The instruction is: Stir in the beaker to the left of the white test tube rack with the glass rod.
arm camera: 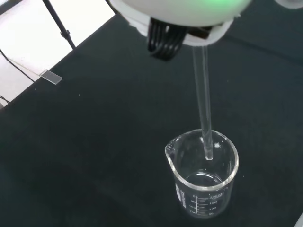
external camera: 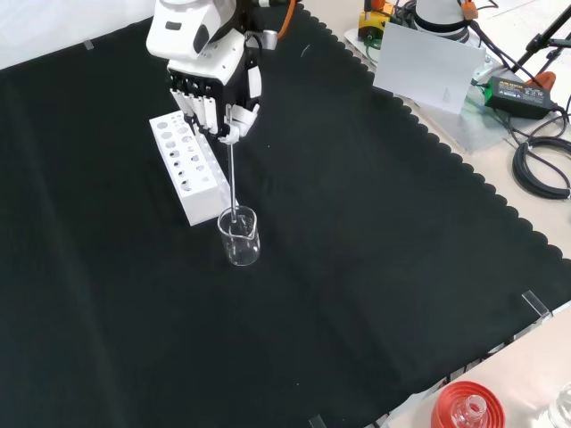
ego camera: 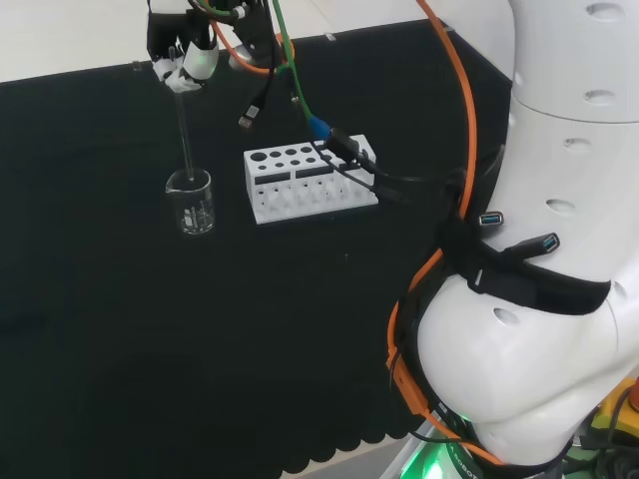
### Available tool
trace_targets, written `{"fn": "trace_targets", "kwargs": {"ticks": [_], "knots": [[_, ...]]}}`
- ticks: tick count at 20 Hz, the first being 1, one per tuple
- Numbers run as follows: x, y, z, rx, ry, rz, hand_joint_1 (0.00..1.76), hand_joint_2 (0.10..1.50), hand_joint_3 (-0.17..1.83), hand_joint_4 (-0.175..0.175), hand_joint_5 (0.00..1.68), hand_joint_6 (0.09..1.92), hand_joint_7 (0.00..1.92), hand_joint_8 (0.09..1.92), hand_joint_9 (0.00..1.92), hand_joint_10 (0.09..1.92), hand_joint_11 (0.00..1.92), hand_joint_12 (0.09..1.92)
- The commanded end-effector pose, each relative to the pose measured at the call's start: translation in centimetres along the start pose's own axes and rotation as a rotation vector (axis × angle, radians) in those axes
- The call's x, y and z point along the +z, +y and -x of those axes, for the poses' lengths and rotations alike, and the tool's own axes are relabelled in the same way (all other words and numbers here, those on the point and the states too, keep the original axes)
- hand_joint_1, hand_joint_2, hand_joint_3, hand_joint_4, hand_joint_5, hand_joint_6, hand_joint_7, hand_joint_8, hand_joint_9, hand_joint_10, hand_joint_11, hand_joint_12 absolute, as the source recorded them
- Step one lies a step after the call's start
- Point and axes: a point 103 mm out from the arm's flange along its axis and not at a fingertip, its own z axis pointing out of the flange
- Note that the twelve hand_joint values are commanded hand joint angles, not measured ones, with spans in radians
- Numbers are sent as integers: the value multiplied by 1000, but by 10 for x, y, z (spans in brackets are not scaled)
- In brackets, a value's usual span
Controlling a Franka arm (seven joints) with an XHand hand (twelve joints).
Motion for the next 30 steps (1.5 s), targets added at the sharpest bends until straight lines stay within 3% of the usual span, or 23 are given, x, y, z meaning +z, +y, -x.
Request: {"fn": "trace_targets", "kwargs": {"ticks": [1, 8, 12, 20, 30], "knots": [[19, 15, 10, -8, 13, -12, 1320, 640, 768, -175, 1112, 790, 1286, 915, 1625, 596, 1517, 719], [37, 26, 11, -22, 12, -32, 1320, 640, 767, -175, 1113, 788, 1287, 913, 1627, 593, 1518, 719], [44, 25, 14, -33, 2, -10, 1320, 640, 766, -175, 1114, 786, 1287, 913, 1628, 592, 1518, 719], [60, 19, 9, -20, 9, -61, 1320, 640, 766, -175, 1114, 785, 1287, 912, 1629, 590, 1519, 719], [53, 42, -9, -63, 12, -62, 1320, 640, 765, -175, 1116, 783, 1287, 911, 1630, 586, 1519, 719]]}}
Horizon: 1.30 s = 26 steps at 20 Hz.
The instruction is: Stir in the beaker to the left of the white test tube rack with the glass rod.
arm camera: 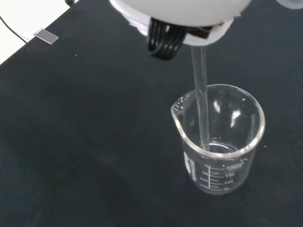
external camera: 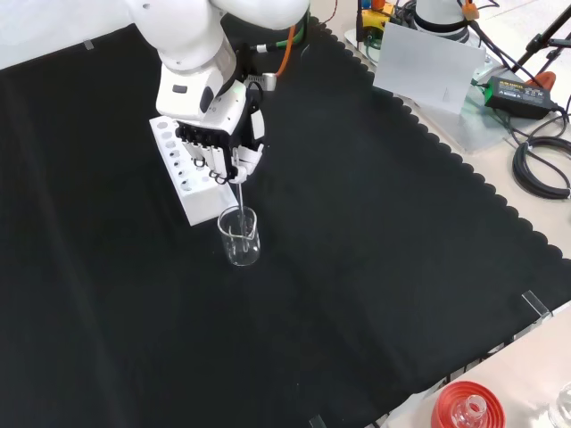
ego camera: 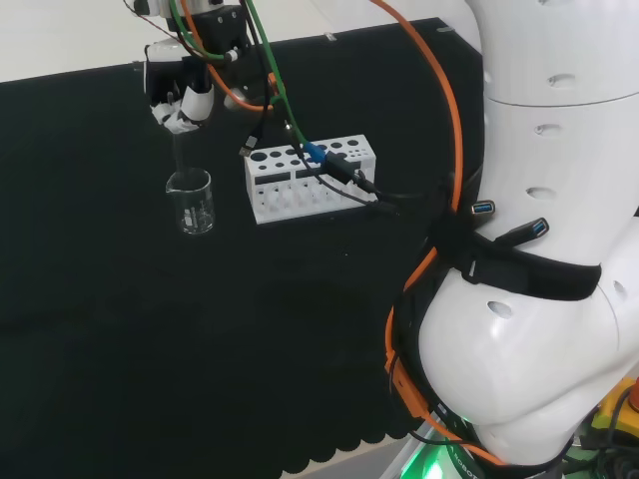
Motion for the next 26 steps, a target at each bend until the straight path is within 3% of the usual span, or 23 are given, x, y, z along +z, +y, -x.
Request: {"fn": "trace_targets", "kwargs": {"ticks": [1, 7, 15, 21, 26], "knots": [[-9, 16, -4, -25, 0, 3, 1320, 640, 765, -175, 1116, 783, 1287, 911, 1631, 586, 1519, 719], [-14, 16, 22, -13, 11, 2, 1320, 640, 764, -175, 1116, 782, 1288, 910, 1631, 584, 1519, 719], [-8, -14, 60, 52, 24, -12, 1320, 641, 763, -175, 1116, 781, 1288, 910, 1631, 582, 1520, 719], [-3, -30, 61, 63, 41, -4, 1320, 641, 763, -175, 1116, 780, 1288, 909, 1631, 581, 1520, 719], [2, -37, 48, 57, 45, -17, 1320, 641, 763, -175, 1117, 780, 1288, 909, 1632, 581, 1521, 720]]}}
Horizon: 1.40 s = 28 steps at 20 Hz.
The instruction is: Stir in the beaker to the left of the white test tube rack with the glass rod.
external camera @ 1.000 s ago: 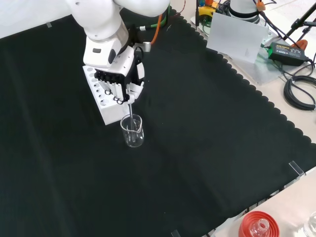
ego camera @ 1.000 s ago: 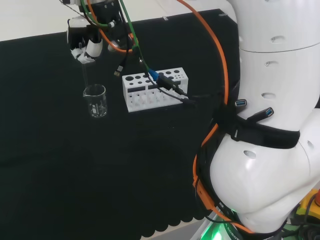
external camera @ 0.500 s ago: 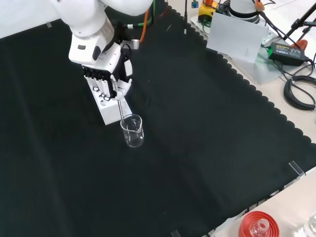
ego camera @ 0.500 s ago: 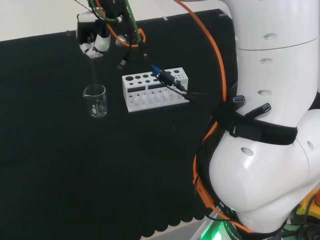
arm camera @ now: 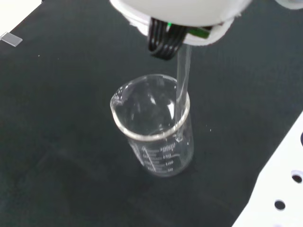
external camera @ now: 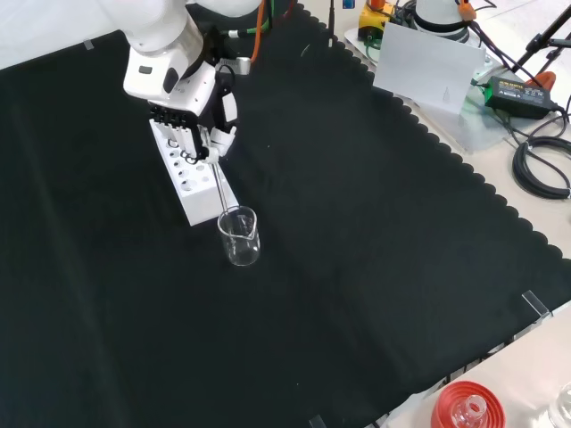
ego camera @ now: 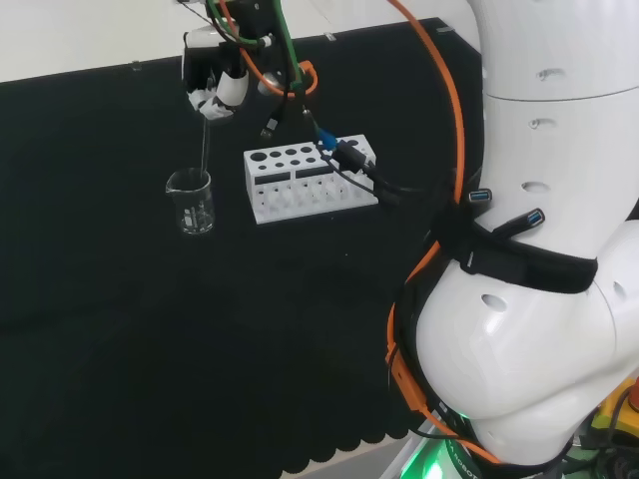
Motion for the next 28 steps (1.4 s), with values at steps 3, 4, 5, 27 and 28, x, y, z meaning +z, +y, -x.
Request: {"fn": "trace_targets", "kwargs": {"ticks": [3, 4, 5, 27, 28], "knots": [[7, -10, -20, -11, 7, -7, 1320, 641, 762, -175, 1117, 780, 1288, 909, 1632, 580, 1521, 720], [8, -9, -25, -16, 7, -9, 1320, 641, 763, -175, 1117, 779, 1288, 909, 1633, 580, 1521, 720], [8, -7, -29, -21, 9, -7, 1320, 641, 763, -175, 1117, 779, 1288, 908, 1633, 580, 1521, 720], [-1, 37, -8, -41, 14, -26, 1320, 639, 765, -175, 1119, 778, 1290, 906, 1632, 578, 1523, 721], [-2, 35, -4, -37, 13, -27, 1320, 639, 765, -175, 1119, 778, 1290, 906, 1632, 577, 1523, 721]]}}
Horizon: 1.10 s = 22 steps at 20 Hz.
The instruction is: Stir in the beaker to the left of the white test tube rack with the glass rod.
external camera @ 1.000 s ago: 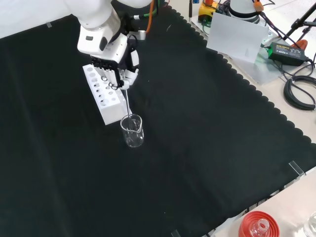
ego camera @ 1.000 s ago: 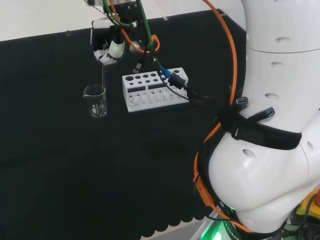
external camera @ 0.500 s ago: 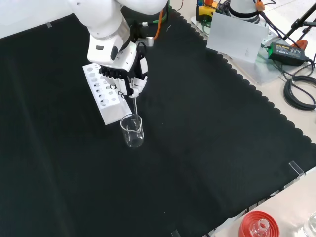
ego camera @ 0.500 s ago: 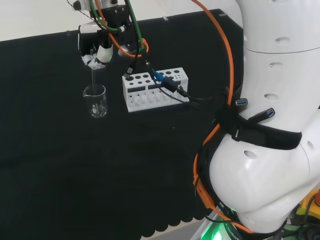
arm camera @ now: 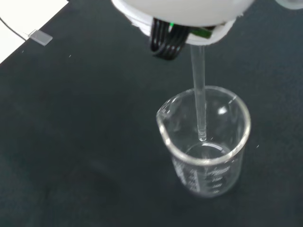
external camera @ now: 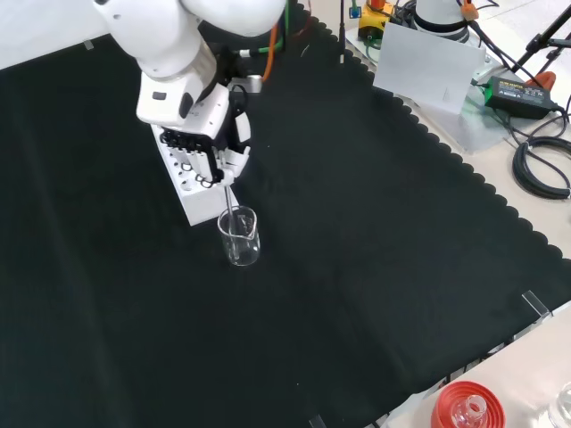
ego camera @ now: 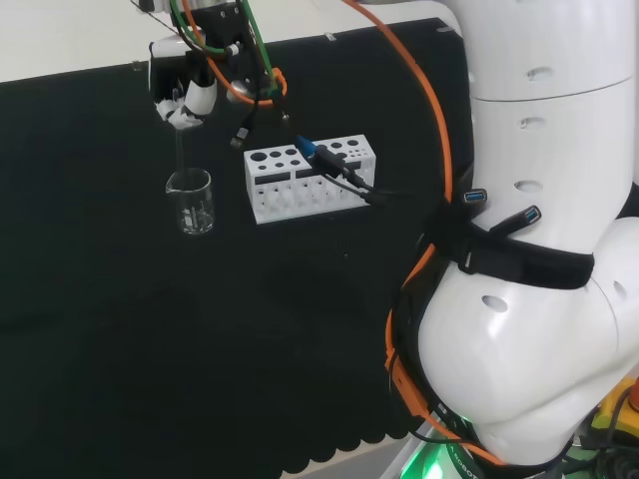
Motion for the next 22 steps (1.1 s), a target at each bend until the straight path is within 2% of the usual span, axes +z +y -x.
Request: {"fn": "trace_targets", "kwargs": {"ticks": [1, 6, 10, 15, 22], "knots": [[-1, -3, 34, 19, 16, -14, 1320, 639, 765, -175, 1119, 778, 1290, 906, 1632, 577, 1523, 721], [5, -22, 42, 42, 23, -16, 1320, 639, 765, -175, 1119, 778, 1290, 905, 1631, 577, 1523, 721], [14, -25, 36, 59, 6, -35, 1320, 639, 765, -175, 1119, 778, 1290, 905, 1631, 576, 1523, 721], [16, -45, 18, 37, 15, -21, 1320, 638, 766, -175, 1119, 778, 1291, 904, 1631, 576, 1523, 721], [18, -29, -10, 5, 4, -39, 1321, 638, 766, -175, 1120, 778, 1291, 903, 1631, 576, 1524, 721]]}}
